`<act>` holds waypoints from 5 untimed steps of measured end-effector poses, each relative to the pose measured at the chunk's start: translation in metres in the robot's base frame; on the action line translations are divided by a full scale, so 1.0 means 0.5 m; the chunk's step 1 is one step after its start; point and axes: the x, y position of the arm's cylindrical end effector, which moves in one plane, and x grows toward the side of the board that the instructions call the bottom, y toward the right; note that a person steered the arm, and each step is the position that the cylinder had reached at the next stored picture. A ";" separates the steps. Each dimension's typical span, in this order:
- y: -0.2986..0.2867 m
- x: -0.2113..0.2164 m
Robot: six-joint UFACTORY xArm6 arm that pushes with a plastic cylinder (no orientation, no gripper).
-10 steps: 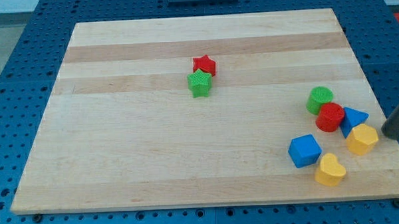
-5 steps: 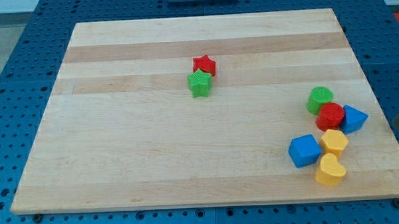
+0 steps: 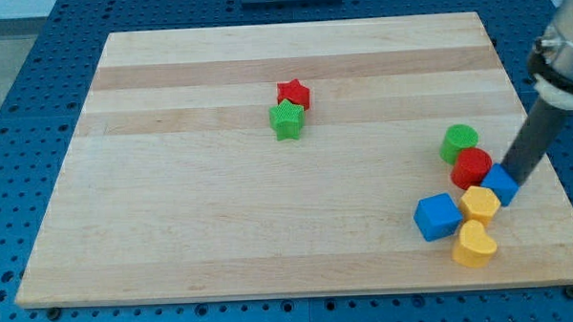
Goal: Push the red circle close bottom to the green star
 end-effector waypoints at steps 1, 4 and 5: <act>-0.042 -0.009; -0.239 -0.114; -0.320 -0.152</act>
